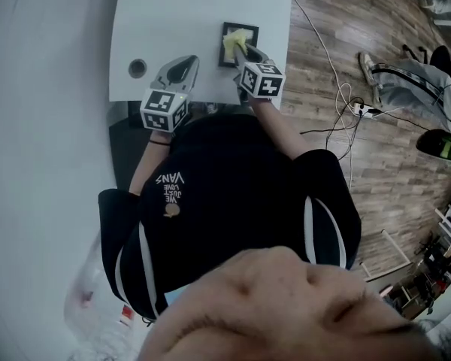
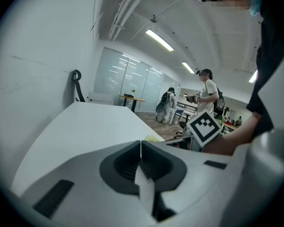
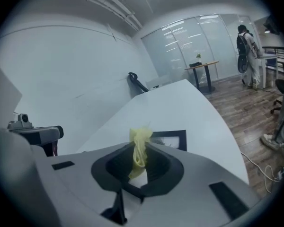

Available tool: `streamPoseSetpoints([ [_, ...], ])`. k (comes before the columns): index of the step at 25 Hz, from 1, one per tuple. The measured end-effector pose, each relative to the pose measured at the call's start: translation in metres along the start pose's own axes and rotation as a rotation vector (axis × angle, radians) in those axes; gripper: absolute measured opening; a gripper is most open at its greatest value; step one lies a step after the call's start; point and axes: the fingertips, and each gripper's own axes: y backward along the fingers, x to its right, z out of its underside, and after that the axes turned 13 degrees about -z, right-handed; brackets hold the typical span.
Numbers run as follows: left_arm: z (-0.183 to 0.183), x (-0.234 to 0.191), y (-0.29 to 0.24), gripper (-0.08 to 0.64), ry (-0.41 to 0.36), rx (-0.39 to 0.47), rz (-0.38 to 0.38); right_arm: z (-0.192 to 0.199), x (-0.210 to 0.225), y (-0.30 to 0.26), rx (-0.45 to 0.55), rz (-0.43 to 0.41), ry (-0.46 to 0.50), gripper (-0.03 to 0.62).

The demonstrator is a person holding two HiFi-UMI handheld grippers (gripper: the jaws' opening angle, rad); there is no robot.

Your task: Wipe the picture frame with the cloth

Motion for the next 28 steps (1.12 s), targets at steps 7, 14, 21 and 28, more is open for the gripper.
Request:
streamPoseSetpoints([
  [7,0.008,-0.011,0.008,0.017,0.017,-0.005,-0.041,0.016,-0.008,-0.018,-0.041,-0.034,0.012,0.048],
  [14,0.008,-0.008,0.009,0.017,0.011,-0.01,-0.035,0.027,0.001,-0.018,-0.061,-0.004,0.008,0.048],
  [21,0.002,0.001,0.003,0.017,-0.003,-0.014,-0.003,0.025,0.021,-0.002,-0.052,0.053,-0.007,0.048],
  [28,0.004,0.016,-0.011,0.017,-0.022,-0.017,0.048,0.031,0.047,0.02,-0.037,0.117,-0.02,0.048],
])
